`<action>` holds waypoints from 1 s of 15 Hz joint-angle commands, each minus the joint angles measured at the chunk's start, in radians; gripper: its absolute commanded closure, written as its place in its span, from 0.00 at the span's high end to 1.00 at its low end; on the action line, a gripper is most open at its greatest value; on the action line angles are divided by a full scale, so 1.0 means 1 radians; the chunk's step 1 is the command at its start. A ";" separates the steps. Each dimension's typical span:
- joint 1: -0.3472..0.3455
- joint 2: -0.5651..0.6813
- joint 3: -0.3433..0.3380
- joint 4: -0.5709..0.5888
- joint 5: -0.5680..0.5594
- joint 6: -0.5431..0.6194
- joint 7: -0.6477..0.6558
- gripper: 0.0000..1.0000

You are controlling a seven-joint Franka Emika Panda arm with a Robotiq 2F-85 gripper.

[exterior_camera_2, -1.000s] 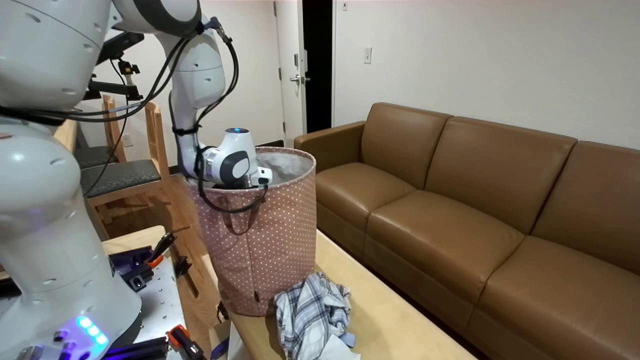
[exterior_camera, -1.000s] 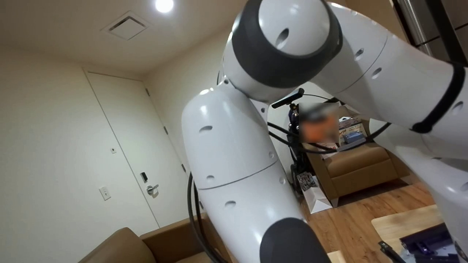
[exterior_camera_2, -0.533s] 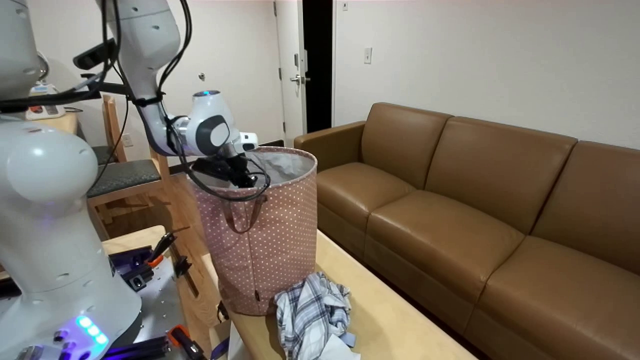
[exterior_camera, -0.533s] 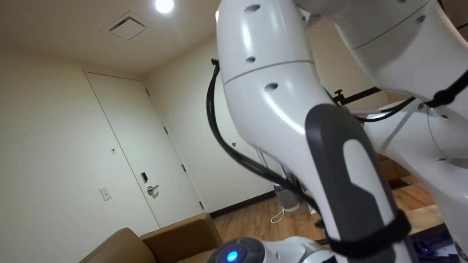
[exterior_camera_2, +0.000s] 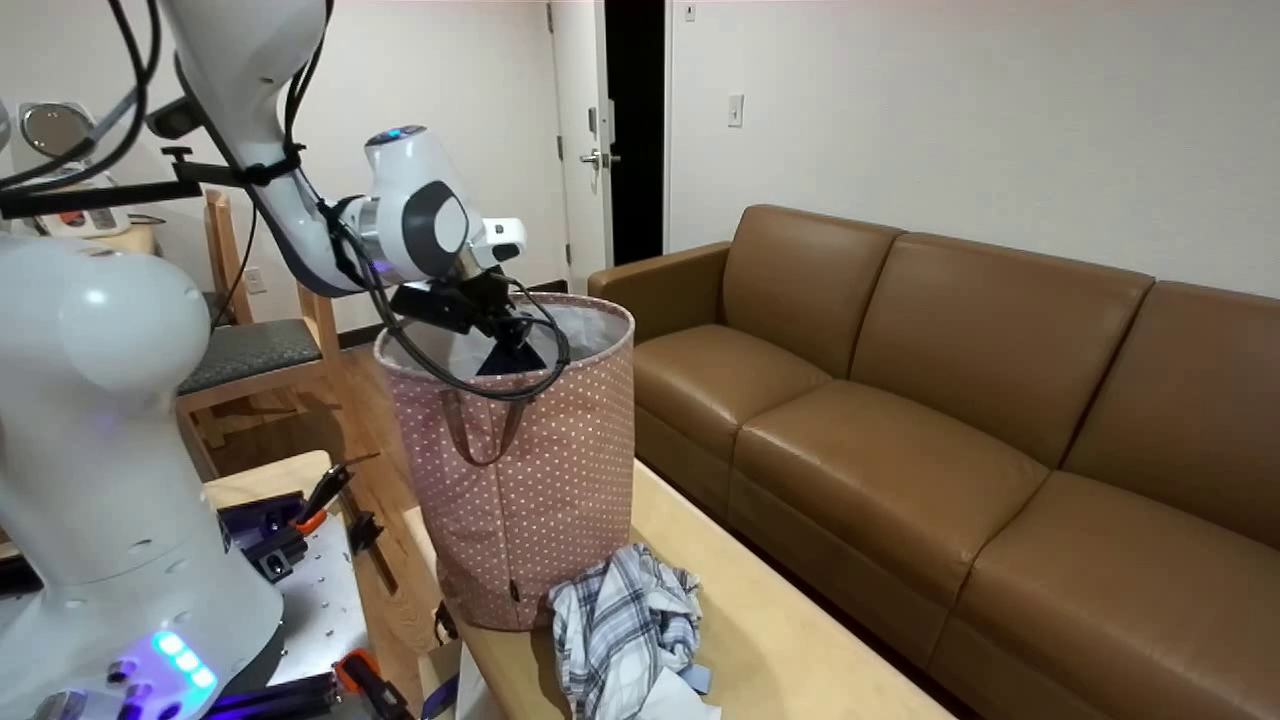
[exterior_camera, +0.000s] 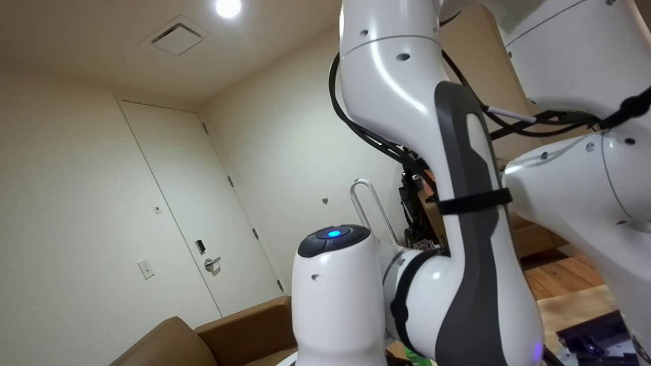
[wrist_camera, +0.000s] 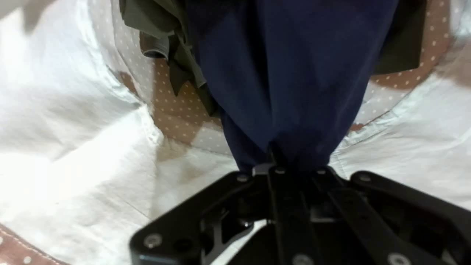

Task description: Remove three things from the carrier bag and put them on the table

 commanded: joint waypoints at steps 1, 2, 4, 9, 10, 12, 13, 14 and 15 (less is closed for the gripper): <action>0.001 0.012 -0.019 0.000 -0.048 0.046 0.064 0.07; -0.007 0.006 -0.022 0.000 -0.069 0.049 0.079 0.07; -0.004 0.010 -0.023 0.000 -0.091 0.031 0.105 0.07; -0.005 -0.003 -0.018 0.007 -0.070 0.007 0.069 0.07; -0.022 -0.032 -0.017 0.031 -0.122 -0.012 0.100 0.07; -0.061 -0.112 -0.008 0.072 -0.230 -0.070 0.165 0.07; -0.097 -0.182 0.013 0.093 -0.320 -0.122 0.238 0.07; -0.113 -0.250 0.036 0.084 -0.370 -0.160 0.284 0.07; -0.140 -0.294 0.071 0.091 -0.423 -0.197 0.350 0.07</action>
